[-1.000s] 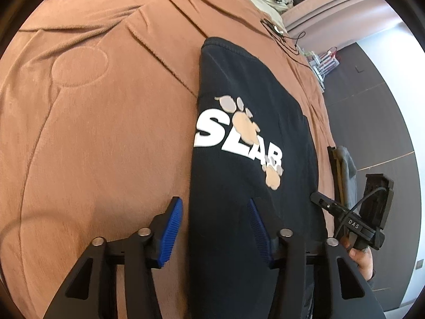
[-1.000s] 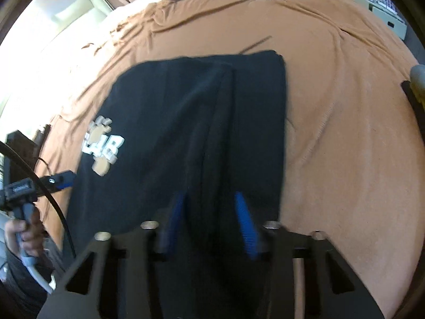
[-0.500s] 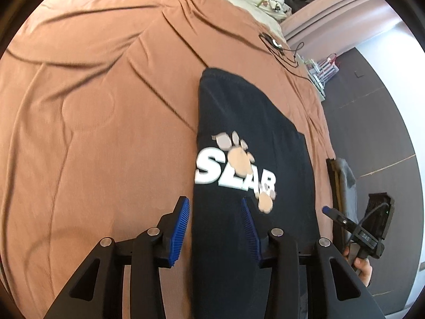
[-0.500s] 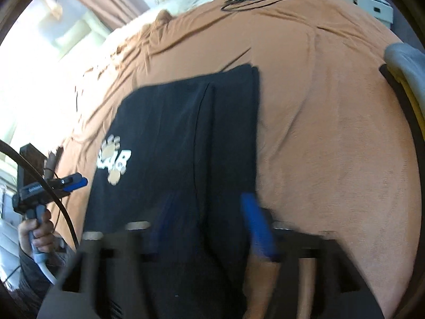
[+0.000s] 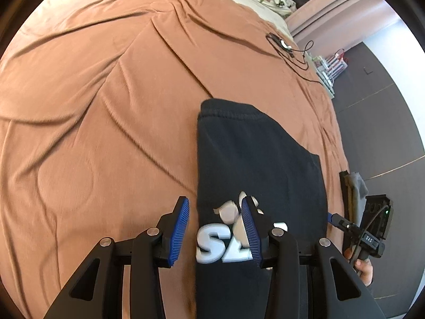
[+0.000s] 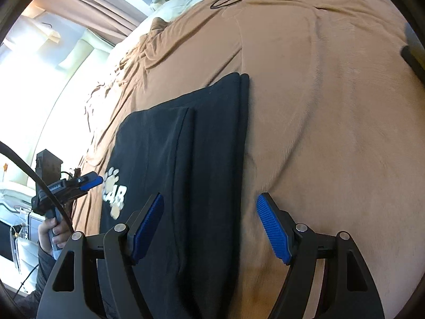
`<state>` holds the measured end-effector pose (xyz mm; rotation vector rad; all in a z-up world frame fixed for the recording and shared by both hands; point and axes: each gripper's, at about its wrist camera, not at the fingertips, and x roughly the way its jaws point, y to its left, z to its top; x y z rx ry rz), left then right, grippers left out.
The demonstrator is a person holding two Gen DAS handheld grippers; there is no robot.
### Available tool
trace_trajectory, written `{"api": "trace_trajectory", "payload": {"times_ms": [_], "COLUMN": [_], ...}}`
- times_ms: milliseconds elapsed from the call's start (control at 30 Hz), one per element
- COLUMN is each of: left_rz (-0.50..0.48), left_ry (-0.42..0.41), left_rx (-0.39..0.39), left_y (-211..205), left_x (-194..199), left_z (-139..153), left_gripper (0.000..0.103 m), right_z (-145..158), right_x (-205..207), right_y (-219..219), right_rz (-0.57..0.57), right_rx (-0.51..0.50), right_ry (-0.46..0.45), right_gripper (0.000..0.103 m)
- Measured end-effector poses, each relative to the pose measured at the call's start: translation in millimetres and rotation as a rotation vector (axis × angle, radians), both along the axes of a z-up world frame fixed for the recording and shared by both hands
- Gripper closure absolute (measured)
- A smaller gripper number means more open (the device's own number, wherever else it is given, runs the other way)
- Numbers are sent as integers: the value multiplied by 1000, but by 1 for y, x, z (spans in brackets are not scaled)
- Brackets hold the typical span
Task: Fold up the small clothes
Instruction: 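Close the right tool, then the left tool, on the shirt end, then lift the gripped folded shirt up off the bed with both tools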
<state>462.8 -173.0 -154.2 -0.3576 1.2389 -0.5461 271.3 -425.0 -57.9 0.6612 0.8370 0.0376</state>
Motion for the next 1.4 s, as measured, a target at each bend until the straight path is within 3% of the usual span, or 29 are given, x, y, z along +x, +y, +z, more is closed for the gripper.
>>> {"api": "trace_trajectory", "payload": {"times_ms": [600,733,800,833,933,1067,1200,1400], "left_rz": [39,28,12,12,17,21,4,-8], "left_ry": [6,-5,-9,-9,-14,-26,-66,-127], "left_rx": [-18,-18,-19,-14,-8,-53,-66,-75], "left_y": [-14,-26,-32,-32,-31,-23,-20,-16], "left_x": [53,56,57,58,57,53,42,22], "left_z": [-23,-23,-23,-24,-22,-7,14,46], "left_gripper": [60,61,67,72,88,96,97,97], "right_z": [-27,-28,-28,-27,-27,-14,4,31], "right_x": [79,92,98,97,95,86,84,74], "right_y": [-20,-21,-19,-18,-20,-8,14,48], "right_rz": [126,116,112,108,75,36,16,14], "right_rx": [118,100,79,64,41,-8,-124,-179], "right_ry": [-88,-62,-47,-39,-15,-14,-3,-55], "right_gripper": [32,46,55,65,83,88,90,92]}}
